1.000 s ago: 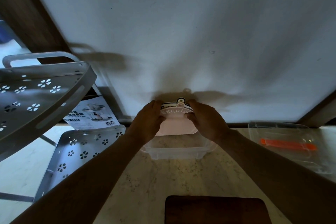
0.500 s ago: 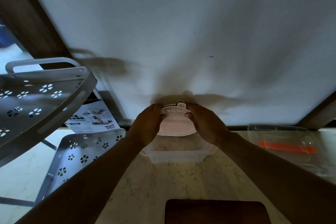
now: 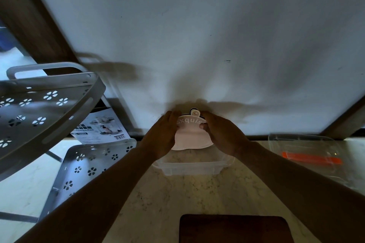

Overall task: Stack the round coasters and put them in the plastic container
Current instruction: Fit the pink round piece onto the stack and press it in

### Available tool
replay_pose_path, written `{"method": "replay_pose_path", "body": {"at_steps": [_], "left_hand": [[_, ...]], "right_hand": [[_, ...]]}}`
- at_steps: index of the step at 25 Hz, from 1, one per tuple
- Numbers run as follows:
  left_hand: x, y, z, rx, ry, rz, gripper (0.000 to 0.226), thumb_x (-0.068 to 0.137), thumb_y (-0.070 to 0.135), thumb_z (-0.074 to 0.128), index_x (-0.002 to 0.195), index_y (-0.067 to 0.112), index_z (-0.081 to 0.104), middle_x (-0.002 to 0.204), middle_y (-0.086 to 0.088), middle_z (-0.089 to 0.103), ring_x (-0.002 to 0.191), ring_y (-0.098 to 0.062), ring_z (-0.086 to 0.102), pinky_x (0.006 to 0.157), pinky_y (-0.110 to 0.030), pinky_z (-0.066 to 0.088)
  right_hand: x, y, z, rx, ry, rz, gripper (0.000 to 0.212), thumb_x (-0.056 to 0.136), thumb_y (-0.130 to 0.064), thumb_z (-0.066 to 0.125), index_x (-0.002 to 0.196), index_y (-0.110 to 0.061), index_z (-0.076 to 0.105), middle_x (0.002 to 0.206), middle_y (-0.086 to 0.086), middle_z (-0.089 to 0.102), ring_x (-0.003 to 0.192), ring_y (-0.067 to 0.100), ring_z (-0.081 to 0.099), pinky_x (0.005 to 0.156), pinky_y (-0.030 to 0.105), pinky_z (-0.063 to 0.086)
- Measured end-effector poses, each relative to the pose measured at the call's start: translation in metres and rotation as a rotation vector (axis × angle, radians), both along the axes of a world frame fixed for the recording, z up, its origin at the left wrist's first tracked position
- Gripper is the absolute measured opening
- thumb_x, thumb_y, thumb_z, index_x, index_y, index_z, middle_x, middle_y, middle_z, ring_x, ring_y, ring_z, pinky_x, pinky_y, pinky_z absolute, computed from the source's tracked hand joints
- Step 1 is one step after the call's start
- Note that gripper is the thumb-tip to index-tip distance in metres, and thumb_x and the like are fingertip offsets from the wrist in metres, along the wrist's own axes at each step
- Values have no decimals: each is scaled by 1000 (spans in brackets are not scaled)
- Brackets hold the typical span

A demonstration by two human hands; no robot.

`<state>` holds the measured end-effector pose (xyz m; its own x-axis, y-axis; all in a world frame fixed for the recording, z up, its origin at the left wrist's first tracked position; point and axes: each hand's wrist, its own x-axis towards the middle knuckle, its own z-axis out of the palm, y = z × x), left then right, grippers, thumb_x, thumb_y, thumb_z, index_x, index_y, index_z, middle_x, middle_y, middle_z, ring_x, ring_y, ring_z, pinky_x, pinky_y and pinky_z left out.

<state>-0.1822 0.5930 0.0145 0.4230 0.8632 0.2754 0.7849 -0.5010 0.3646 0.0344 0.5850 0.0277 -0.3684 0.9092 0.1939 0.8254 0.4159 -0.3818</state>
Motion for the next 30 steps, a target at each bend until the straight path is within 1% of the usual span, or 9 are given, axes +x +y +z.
{"method": "replay_pose_path", "body": {"at_steps": [5, 9, 12, 15, 18, 21, 23, 26, 30], "left_hand": [[-6, 6, 23, 123, -116, 35, 34, 90, 6, 58, 121, 16, 46, 110, -12, 61, 90, -28, 61, 75, -34, 49], [-4, 5, 18, -2, -74, 96, 31, 93, 12, 58, 124, 13, 54, 114, -13, 66, 98, -30, 64, 83, -35, 48], [-1, 1, 8, -20, -46, 91, 29, 93, 13, 58, 122, 14, 54, 107, -12, 68, 93, -31, 65, 79, -37, 49], [-1, 3, 7, -9, -60, 108, 27, 92, 12, 59, 118, 15, 54, 102, -11, 68, 88, -30, 65, 76, -38, 50], [-1, 3, 11, -45, -112, 146, 24, 91, 13, 61, 113, 16, 55, 102, -8, 69, 89, -28, 64, 77, -39, 53], [-3, 2, 14, -35, -200, 146, 23, 91, 15, 63, 112, 18, 54, 103, -6, 69, 89, -24, 64, 74, -31, 50], [-6, 1, 12, -27, -173, 121, 25, 91, 16, 64, 115, 17, 55, 106, -7, 70, 90, -23, 65, 75, -27, 45], [-7, -3, 9, -75, -72, 112, 29, 90, 12, 64, 119, 12, 60, 111, -11, 69, 97, -28, 64, 83, -32, 46], [-9, 0, 18, 19, -125, 144, 25, 86, 11, 67, 111, 11, 66, 105, -9, 71, 93, -28, 65, 80, -30, 44]], "right_hand": [[-1, 8, 18, 99, 86, -7, 30, 99, -24, 52, 128, -15, 50, 114, 13, 69, 95, 31, 66, 75, 36, 52], [-1, 12, 11, 16, -1, 18, 32, 100, -22, 49, 131, -12, 50, 124, 14, 62, 104, 36, 62, 82, 42, 51], [1, 9, 1, -22, -27, 20, 34, 100, -24, 50, 132, -12, 49, 126, 13, 61, 107, 36, 61, 84, 41, 49], [7, 8, 0, -56, 8, 53, 47, 93, -26, 62, 136, -14, 47, 130, 11, 58, 109, 31, 60, 88, 41, 50], [9, 8, 3, -38, 42, 2, 39, 86, -16, 69, 122, -12, 56, 117, 10, 61, 103, 31, 60, 80, 32, 43], [8, 9, 8, 39, 104, -44, 28, 87, -15, 67, 114, -13, 61, 108, 8, 64, 96, 28, 61, 77, 33, 45], [7, 9, 9, 40, 107, -50, 28, 87, -15, 67, 114, -13, 62, 109, 8, 65, 97, 27, 61, 79, 34, 47], [3, 6, 4, -14, 44, -28, 27, 87, -16, 66, 114, -12, 63, 108, 10, 66, 98, 30, 62, 81, 36, 47], [7, 6, 7, 36, 150, -78, 24, 84, -19, 70, 107, -17, 65, 102, 3, 69, 92, 23, 63, 77, 30, 46]]}}
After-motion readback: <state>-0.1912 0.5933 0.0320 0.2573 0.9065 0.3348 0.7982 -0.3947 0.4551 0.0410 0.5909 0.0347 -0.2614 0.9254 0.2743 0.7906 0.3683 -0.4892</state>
